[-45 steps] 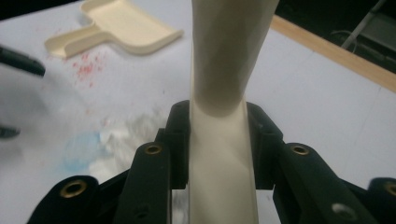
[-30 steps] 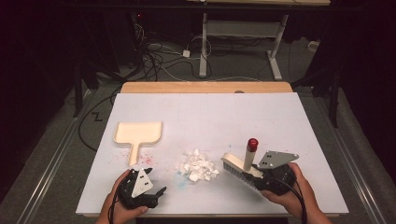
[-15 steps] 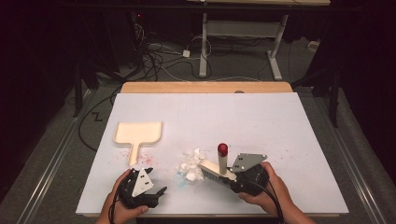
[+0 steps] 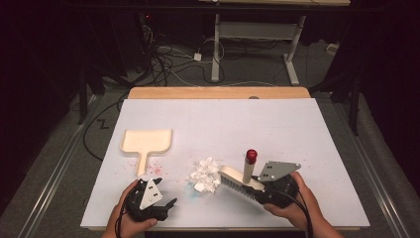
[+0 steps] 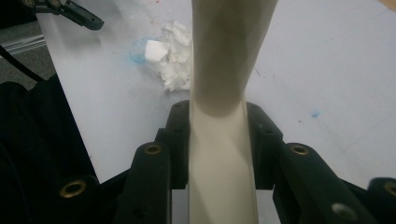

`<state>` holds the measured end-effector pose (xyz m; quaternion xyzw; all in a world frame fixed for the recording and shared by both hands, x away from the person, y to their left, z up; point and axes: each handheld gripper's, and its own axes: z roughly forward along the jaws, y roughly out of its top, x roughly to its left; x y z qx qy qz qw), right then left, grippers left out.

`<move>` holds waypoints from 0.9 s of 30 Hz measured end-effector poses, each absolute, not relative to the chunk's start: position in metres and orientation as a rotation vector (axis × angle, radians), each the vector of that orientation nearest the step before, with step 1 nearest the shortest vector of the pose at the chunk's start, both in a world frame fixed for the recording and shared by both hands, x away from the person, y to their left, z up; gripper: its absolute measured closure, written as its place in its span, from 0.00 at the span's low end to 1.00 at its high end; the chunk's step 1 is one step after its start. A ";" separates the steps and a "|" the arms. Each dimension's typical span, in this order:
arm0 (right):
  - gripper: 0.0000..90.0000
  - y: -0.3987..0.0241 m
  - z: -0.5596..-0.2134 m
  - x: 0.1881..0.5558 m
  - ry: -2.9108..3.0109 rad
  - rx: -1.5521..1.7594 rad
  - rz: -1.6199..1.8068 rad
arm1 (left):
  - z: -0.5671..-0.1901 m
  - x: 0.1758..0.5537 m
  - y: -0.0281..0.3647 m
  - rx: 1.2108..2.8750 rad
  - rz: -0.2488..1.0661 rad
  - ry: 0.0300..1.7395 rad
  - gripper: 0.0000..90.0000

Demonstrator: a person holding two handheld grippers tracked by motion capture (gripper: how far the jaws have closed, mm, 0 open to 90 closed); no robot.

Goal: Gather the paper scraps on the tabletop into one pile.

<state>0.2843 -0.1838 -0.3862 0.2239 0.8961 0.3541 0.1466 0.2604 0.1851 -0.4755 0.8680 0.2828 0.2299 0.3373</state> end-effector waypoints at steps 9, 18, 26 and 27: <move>0.75 -0.205 -0.377 0.288 2.508 0.712 1.078 | -0.476 0.261 0.185 2.265 0.586 0.749 0.23; 0.75 -0.199 -0.388 0.299 2.459 0.774 1.075 | -0.476 0.261 0.187 2.258 0.591 0.751 0.23; 0.75 -0.188 -0.373 0.295 2.472 0.734 1.257 | -0.475 0.261 0.187 2.253 0.591 0.754 0.23; 0.75 -0.186 -0.370 0.293 2.469 0.716 1.273 | -0.475 0.262 0.187 2.257 0.606 0.740 0.23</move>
